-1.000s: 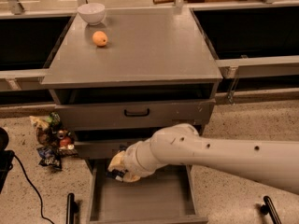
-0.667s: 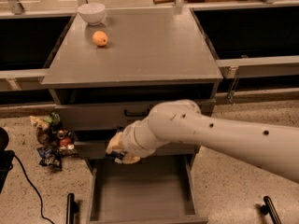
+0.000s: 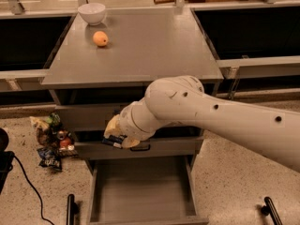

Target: Pick rxbar blueberry from bottom drawer and place on counter

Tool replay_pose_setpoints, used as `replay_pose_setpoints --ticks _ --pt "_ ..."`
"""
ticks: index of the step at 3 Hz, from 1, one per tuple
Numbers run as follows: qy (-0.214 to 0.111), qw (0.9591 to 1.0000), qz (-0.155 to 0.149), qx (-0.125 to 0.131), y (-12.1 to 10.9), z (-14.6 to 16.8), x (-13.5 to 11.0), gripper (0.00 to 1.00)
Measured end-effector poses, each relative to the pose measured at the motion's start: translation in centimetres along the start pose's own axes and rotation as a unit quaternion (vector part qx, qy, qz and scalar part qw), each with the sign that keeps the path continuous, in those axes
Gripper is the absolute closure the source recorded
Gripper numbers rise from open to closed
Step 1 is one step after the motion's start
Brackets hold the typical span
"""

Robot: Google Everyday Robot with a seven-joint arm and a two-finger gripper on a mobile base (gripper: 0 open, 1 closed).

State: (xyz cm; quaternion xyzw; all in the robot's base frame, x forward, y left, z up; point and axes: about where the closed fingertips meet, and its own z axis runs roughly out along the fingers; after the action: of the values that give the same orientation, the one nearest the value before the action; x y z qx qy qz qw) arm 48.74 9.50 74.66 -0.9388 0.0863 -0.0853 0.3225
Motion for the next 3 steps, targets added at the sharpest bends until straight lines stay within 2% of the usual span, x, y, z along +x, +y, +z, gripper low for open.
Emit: replay_pose_setpoints --ticks 1,2,3 --pt "0.008 0.9999 -0.01 0.006 -0.6 -2.2 1.7 1.0" --pt "0.035 0.999 -0.026 0.01 -1.2 -6.5 5.1 1.0" --pt "0.061 0.9977 -0.027 0.013 -1.6 -10.3 9.0 1.0"
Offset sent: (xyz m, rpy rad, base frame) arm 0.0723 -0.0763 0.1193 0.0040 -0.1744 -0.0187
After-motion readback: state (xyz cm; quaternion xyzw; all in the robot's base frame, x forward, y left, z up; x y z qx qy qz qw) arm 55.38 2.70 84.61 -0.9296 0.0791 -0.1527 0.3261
